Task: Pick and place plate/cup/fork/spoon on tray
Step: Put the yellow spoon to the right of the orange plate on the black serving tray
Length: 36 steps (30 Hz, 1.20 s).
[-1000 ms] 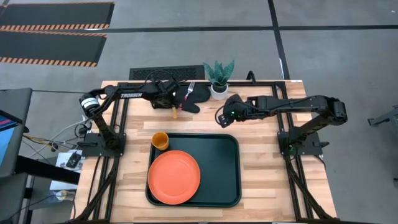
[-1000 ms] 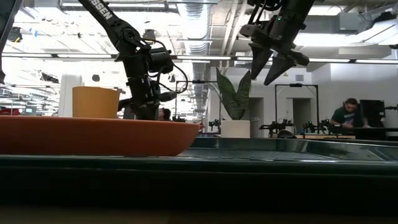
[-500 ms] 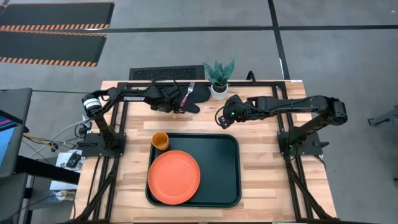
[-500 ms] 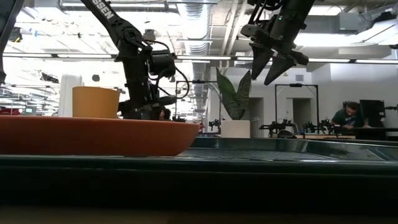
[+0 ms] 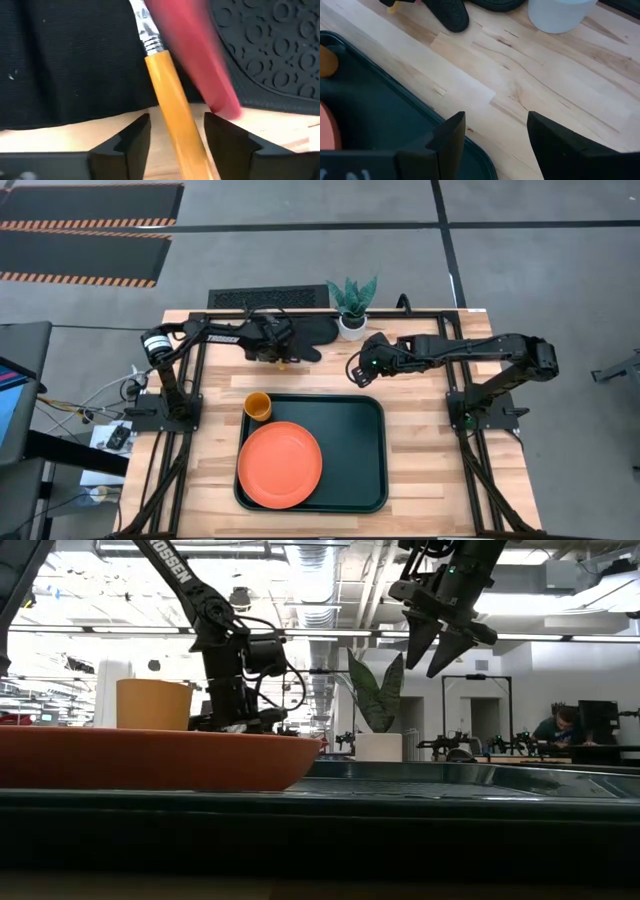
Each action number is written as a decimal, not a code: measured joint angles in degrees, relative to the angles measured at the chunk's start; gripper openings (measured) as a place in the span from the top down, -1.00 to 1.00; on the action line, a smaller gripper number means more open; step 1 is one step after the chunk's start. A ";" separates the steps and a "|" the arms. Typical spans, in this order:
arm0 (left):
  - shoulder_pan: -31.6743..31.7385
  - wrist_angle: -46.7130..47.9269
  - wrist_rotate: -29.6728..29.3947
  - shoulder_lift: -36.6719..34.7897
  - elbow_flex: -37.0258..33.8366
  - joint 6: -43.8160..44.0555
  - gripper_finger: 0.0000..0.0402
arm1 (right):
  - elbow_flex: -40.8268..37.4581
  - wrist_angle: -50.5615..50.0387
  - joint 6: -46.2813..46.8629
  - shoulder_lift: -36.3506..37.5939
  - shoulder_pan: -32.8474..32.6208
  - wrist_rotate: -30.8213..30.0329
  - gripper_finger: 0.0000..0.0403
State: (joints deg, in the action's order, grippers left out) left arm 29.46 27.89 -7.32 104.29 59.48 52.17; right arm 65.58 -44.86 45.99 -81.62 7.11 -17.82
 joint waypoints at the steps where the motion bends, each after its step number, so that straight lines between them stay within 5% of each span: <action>1: 0.06 0.11 0.27 0.00 0.00 0.00 0.19 | 0.00 0.00 -0.02 0.00 0.00 0.00 -0.19; 9: 0.06 -0.12 0.42 0.07 -0.04 -0.39 0.77 | 0.00 -0.05 -0.45 0.00 0.00 -0.02 -0.19; 36: -1.84 10.98 18.29 -6.17 4.20 1.66 0.77 | 0.00 -0.70 -1.53 0.00 0.00 0.70 -0.19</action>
State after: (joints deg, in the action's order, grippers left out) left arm 27.62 38.87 10.96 98.12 63.68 53.83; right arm 65.58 -45.56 44.46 -81.62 7.11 -17.12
